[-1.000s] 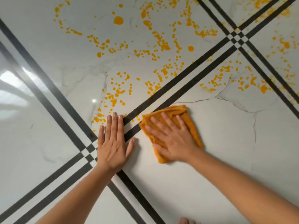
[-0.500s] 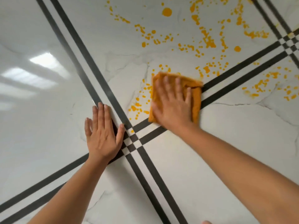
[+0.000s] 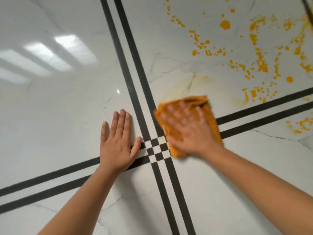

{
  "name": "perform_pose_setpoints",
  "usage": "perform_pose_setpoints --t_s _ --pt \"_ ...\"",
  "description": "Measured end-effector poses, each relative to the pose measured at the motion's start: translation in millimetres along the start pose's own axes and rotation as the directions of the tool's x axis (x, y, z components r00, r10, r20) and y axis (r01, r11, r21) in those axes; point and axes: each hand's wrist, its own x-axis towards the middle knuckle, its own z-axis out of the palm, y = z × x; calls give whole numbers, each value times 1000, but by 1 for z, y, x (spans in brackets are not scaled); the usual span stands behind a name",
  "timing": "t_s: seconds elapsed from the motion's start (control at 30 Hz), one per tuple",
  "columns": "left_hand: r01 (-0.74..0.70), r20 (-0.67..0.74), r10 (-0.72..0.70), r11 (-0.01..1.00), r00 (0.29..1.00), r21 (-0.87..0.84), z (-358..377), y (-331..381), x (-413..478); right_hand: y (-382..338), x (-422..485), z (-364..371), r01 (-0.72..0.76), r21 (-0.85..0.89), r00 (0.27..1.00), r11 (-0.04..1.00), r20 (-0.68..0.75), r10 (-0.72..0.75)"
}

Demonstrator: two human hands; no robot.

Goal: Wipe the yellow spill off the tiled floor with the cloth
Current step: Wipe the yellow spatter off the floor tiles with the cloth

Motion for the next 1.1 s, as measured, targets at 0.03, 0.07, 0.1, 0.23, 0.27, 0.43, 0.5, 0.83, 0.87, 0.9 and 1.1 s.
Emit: perform_pose_setpoints --t_s 0.03,0.07,0.1,0.23,0.27,0.43,0.5,0.83,0.87,0.9,1.1 --pt "1 -6 -1 1000 1000 -3 1 0 -1 6 19 -5 -172 14 985 985 -19 172" --pt "3 -13 -4 1000 1000 -10 1 1 -1 1 38 -10 -349 31 937 936 3 349" --pt "8 -19 -8 1000 1000 -17 1 1 -2 -12 48 -11 -443 43 896 895 13 443" --pt "27 -33 -27 999 999 -24 1 2 -2 -39 -2 -1 99 36 994 994 34 -100" --pt "38 -32 -38 999 999 -24 1 0 -4 -20 -4 0 206 12 978 979 39 -206" --pt "21 -33 -22 999 999 -32 3 0 -2 -28 74 -16 -370 76 929 926 4 371" --pt "16 -45 -18 999 999 -40 3 0 -2 -55 44 -2 -42 55 999 998 -26 44" --pt "29 -32 -30 999 999 -26 3 11 6 -29 18 1 48 12 998 999 -29 -47" --pt "16 -36 -17 1000 999 -23 3 11 9 -12 8 1 155 -2 988 988 -4 -155" --pt "5 -33 -6 1000 999 -22 3 10 12 8 15 -2 138 -5 990 990 18 -138" --pt "23 -32 -24 999 999 -48 1 12 15 -37 40 -5 -95 49 995 994 -4 95"
